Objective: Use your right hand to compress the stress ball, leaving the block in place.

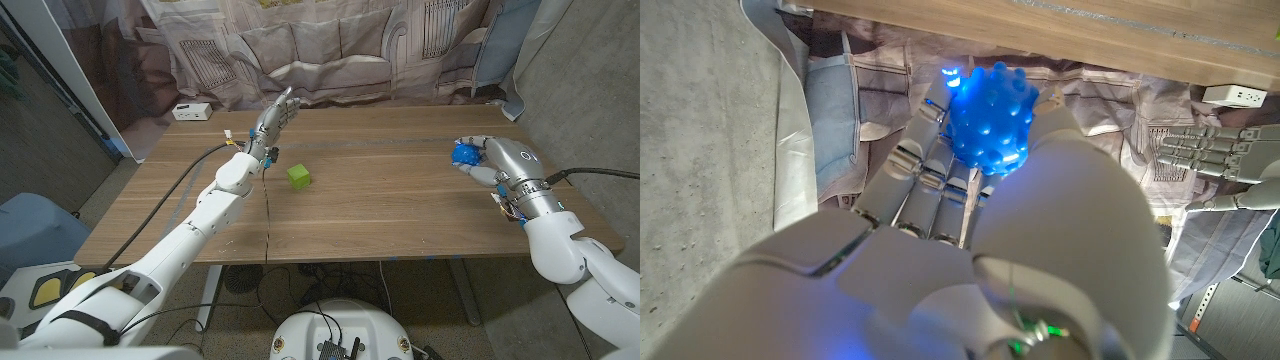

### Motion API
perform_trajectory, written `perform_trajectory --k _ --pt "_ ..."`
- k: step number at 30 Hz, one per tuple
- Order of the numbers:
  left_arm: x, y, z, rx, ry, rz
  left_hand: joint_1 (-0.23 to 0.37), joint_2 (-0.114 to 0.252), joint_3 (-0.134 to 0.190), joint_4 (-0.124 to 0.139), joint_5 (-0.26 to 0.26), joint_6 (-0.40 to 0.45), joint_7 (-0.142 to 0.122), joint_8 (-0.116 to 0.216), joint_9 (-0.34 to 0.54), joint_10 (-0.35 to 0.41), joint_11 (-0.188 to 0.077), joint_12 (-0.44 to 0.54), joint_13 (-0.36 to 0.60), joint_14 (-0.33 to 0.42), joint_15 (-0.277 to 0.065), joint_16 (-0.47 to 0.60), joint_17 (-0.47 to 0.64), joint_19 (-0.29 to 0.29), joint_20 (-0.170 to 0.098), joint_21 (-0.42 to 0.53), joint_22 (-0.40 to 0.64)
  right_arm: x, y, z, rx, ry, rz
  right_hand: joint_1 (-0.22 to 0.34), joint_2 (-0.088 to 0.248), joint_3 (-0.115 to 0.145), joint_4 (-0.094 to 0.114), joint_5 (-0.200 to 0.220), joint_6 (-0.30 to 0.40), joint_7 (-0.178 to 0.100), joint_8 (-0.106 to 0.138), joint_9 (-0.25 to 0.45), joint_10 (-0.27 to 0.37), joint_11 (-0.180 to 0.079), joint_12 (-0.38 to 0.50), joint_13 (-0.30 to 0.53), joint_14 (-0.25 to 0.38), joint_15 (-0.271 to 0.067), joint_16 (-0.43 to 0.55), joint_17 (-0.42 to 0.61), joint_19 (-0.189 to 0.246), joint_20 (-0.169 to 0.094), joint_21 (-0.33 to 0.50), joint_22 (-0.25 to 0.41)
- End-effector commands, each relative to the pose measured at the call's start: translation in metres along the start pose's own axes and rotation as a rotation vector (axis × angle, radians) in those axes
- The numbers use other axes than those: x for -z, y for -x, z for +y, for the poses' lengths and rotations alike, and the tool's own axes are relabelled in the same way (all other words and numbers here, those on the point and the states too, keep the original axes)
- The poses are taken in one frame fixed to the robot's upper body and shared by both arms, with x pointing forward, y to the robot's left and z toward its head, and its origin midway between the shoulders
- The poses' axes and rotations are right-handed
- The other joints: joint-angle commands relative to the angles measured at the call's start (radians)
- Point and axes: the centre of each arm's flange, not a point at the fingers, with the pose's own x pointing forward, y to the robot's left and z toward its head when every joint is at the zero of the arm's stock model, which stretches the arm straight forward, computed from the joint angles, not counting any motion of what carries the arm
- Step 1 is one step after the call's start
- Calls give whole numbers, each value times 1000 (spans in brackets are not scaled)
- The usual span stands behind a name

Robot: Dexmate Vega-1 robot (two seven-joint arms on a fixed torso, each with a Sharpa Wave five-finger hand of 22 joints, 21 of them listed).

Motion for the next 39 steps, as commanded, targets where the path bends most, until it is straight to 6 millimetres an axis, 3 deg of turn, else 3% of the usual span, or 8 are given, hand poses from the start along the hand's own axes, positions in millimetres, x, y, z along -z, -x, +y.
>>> perform_trajectory --k 1,27,39 --pt "-4 3 1 2 -5 -1 6 7 2 -6 -2 7 2 3 5 2 -2 0 5 7 -2 1 3 -4 4 3 1 1 0 3 -67 7 6 -6 2 1 -4 7 9 -1 5 0 9 -1 5 0 10 -44 10 5 11 -4 -3 1" --pt "-1 10 0 -1 5 -6 4 7 3 -7 -3 6 1 2 5 0 -2 -1 5 8 -1 2 3 -3 6 4 1 8 -3 12 -262 119 100 -14 15 6 -8 7 29 -2 13 -7 25 -1 11 -2 21 -45 21 6 21 -5 -6 2" --pt "0 7 0 2 7 -9 3 6 3 -8 -3 5 1 2 5 0 -5 -1 5 9 -1 2 3 -3 6 4 1 7 -11 27 -338 103 102 -23 18 5 -7 6 27 -1 11 -9 23 1 11 -3 18 -42 22 8 22 -5 -8 2"
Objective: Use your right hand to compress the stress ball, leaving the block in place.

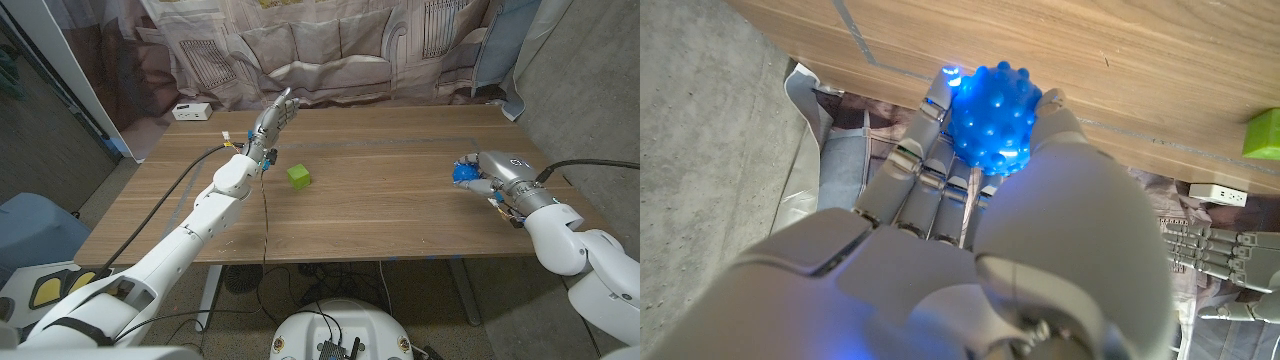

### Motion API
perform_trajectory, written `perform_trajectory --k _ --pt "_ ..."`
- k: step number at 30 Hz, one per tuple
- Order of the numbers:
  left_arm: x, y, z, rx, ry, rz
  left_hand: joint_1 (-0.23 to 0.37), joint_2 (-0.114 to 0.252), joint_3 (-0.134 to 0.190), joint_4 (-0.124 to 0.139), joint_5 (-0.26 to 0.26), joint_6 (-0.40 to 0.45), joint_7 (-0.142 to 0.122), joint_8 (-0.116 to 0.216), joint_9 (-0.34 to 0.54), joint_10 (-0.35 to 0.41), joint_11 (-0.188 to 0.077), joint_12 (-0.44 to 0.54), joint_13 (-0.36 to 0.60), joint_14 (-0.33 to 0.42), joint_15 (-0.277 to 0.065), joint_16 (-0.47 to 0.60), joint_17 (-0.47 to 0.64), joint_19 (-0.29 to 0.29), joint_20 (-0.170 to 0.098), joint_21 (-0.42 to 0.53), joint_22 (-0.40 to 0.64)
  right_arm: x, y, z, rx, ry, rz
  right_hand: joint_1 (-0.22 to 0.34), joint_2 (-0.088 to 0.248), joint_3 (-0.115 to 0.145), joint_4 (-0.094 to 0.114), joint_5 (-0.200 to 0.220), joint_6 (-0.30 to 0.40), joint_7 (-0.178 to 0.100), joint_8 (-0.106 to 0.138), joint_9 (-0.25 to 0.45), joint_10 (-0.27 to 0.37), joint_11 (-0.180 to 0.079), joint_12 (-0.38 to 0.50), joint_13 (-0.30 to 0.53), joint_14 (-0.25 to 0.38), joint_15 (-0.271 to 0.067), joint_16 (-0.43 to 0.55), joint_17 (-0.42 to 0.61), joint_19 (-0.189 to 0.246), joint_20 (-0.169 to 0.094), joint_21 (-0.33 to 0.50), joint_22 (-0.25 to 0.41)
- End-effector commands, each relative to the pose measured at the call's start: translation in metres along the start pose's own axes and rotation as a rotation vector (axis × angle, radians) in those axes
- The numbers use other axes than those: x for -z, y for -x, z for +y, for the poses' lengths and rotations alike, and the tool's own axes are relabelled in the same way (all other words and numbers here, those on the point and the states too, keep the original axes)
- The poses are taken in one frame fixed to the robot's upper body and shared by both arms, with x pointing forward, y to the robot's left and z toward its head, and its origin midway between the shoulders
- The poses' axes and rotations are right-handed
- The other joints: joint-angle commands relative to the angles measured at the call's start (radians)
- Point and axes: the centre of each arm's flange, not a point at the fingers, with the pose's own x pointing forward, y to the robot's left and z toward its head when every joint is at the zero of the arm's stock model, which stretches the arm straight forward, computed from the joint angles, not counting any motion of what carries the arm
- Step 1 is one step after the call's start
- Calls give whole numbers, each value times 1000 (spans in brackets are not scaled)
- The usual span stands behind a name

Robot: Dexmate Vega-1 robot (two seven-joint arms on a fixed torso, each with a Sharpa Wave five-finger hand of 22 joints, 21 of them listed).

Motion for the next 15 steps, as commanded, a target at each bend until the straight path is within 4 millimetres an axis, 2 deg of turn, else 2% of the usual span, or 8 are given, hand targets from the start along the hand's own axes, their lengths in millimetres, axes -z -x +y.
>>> perform_trajectory --k 1,15 --pt "3 -1 1 0 4 1 3 6 3 -8 -3 5 1 2 5 1 -2 -1 5 9 -1 2 3 -1 4 4 1 7 -9 18 -129 1 48 -1 11 3 -2 6 9 2 4 0 3 3 3 2 4 -35 5 5 9 1 -8 3" --pt "0 -2 2 0 -5 4 2 5 3 -8 -3 6 0 3 5 1 -4 -1 5 9 0 2 3 -1 5 4 1 1 -21 35 -216 -21 -9 -12 14 2 -1 5 6 4 2 -2 0 7 3 2 -2 -30 3 4 6 5 -12 3"
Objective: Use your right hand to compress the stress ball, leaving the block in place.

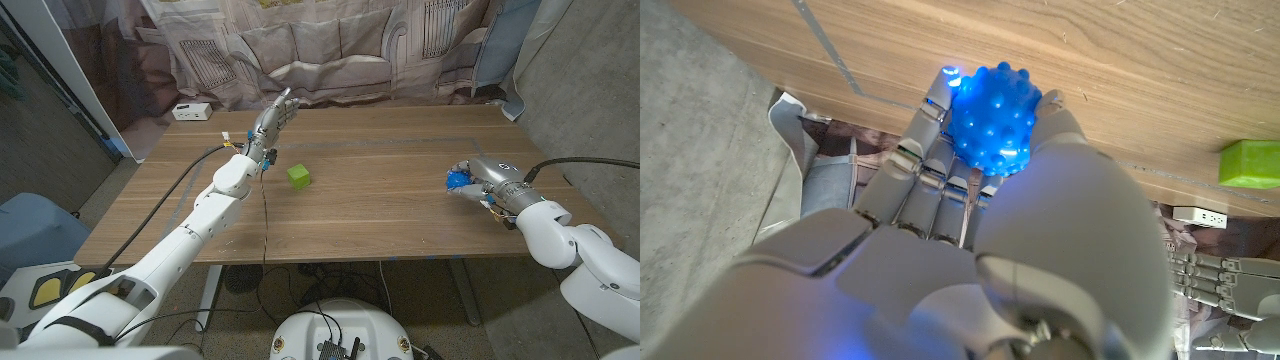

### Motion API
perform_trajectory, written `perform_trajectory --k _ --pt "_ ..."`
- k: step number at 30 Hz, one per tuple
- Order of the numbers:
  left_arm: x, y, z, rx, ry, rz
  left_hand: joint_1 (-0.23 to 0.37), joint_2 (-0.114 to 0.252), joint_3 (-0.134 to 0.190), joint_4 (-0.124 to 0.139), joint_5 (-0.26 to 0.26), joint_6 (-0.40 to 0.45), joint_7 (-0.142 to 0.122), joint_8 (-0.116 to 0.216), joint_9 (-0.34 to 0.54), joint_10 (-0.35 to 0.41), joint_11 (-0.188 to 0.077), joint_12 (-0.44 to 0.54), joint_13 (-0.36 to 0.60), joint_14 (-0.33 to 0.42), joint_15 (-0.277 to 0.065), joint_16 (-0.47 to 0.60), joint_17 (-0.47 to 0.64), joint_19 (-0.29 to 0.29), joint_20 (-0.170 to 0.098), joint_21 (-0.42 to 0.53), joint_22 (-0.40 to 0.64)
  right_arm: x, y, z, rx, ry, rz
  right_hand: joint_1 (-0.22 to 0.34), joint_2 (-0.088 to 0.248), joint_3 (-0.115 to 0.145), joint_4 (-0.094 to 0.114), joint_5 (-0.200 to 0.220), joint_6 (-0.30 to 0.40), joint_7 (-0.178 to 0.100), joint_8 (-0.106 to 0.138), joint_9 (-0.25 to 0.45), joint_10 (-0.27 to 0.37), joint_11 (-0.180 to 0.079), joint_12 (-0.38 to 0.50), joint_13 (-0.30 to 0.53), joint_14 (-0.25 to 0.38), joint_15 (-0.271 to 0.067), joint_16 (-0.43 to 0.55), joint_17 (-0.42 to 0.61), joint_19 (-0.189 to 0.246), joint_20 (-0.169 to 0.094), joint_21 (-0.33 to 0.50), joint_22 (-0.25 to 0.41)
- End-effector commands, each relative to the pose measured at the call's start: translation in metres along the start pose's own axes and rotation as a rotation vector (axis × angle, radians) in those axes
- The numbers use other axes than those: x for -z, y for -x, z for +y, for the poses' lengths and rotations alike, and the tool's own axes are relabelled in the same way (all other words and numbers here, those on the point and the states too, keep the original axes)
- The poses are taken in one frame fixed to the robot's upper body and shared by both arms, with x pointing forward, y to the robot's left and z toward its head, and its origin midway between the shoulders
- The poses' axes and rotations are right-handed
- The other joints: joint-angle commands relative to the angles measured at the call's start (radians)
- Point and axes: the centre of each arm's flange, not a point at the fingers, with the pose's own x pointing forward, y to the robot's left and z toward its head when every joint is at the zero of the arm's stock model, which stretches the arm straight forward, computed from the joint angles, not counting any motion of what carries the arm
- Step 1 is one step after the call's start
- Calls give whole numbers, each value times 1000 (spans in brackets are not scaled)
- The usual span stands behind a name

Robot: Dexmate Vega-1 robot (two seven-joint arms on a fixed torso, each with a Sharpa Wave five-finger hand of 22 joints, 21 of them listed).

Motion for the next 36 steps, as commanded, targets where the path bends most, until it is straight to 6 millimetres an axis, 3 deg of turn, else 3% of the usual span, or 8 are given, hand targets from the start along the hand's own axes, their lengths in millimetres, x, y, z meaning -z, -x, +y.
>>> perform_trajectory --k 1,36 --pt "-2 -1 1 1 -5 2 1 5 3 -8 -3 7 0 3 5 0 -3 -1 5 9 0 2 3 -1 5 4 1 -2 -12 14 -80 -7 -37 -8 10 3 0 5 3 0 2 3 -1 6 2 1 -2 -30 4 5 6 5 -4 3" --pt "0 -1 -3 0 -4 10 0 6 4 -10 -2 7 1 3 5 2 -2 -1 5 8 -1 2 3 -2 5 3 1 -28 -25 44 -181 -17 -189 -18 10 3 -8 5 4 -1 2 -2 -6 5 2 1 -17 -23 3 7 -6 10 -16 3"
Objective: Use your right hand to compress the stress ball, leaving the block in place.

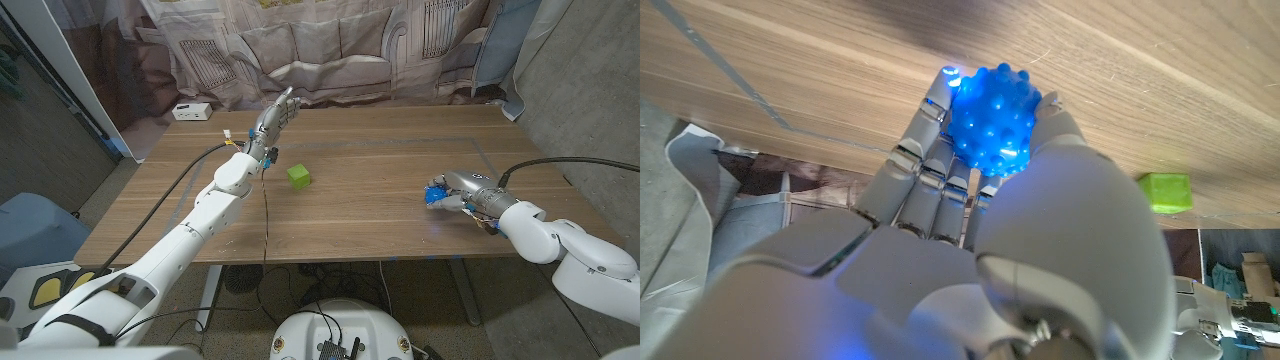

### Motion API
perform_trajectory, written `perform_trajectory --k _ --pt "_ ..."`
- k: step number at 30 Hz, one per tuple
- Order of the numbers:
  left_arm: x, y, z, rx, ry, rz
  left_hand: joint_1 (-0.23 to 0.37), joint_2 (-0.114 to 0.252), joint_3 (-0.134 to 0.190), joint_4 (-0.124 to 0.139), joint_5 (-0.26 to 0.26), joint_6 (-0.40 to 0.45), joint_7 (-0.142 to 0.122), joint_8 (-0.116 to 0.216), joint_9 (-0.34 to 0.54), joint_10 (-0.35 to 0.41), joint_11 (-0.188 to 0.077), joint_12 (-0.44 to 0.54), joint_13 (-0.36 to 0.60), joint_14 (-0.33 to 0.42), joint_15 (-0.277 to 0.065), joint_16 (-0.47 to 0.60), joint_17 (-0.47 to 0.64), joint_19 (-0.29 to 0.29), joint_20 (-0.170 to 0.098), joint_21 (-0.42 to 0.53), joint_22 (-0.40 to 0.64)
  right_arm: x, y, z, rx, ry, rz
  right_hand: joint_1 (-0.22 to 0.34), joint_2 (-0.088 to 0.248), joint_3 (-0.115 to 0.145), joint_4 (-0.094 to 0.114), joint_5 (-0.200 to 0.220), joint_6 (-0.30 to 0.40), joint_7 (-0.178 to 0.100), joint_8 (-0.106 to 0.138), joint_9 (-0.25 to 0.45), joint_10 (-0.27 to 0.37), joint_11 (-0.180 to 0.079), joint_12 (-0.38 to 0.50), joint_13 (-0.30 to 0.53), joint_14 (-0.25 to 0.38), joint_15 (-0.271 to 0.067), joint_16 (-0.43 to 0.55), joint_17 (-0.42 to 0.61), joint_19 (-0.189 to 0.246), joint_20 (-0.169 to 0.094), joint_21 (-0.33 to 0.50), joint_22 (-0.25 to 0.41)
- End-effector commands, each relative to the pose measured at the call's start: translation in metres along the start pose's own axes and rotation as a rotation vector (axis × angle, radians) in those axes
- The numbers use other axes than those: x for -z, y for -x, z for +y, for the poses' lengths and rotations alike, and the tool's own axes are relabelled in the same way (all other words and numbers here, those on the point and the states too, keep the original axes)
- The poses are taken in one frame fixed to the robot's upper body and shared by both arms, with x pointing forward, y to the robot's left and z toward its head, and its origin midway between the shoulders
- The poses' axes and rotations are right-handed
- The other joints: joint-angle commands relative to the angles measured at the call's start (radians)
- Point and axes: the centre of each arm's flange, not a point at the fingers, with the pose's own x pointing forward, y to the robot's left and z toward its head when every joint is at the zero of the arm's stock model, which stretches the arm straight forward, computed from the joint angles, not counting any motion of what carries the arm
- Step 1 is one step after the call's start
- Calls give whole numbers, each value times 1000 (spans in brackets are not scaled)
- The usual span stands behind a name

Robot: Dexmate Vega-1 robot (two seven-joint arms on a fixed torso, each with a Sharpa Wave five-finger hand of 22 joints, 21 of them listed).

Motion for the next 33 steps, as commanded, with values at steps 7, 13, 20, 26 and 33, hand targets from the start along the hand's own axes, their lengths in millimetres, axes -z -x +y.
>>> perform_trajectory --k 7,13,20,26,33 --pt "2 4 2 -10 1 8 -1 6 0 -6 -2 7 1 3 5 0 -3 -1 5 9 -1 2 3 -2 4 3 1 -14 -11 16 -38 40 -71 -9 0 4 -8 5 0 -1 1 2 -7 4 1 1 -15 -23 3 3 -12 4 -7 3" --pt "2 6 2 -11 0 10 -1 6 1 -6 -2 7 0 3 5 2 -3 -1 5 8 -1 1 3 -2 4 3 1 -18 -13 19 -41 60 -87 -15 3 3 -6 5 0 -2 1 2 -7 2 1 1 -18 -23 3 5 -12 5 -8 3" --pt "3 8 4 -14 1 16 -1 6 1 -6 -2 6 1 2 5 0 -4 -1 5 8 -1 2 3 -2 4 3 1 -20 -16 21 -52 108 -91 -17 4 4 -7 5 -2 -1 0 1 -8 3 2 1 -23 -19 2 4 -14 4 -10 3" --pt "3 11 5 -16 0 16 -2 6 1 -7 -2 6 2 2 5 0 -2 -1 5 8 0 2 3 -2 4 4 1 -20 -19 23 -65 119 -96 -20 4 4 -8 5 -4 -3 -1 1 -12 3 1 1 -24 -20 2 4 -17 5 -13 3" --pt "2 12 6 -18 1 15 -2 6 2 -7 -2 6 1 2 5 2 -3 -1 5 9 -1 2 3 -3 3 3 1 -21 -22 27 -73 145 -96 -22 6 4 -9 5 -5 -3 -1 0 -16 1 0 1 -27 -18 1 4 -19 5 -16 3"
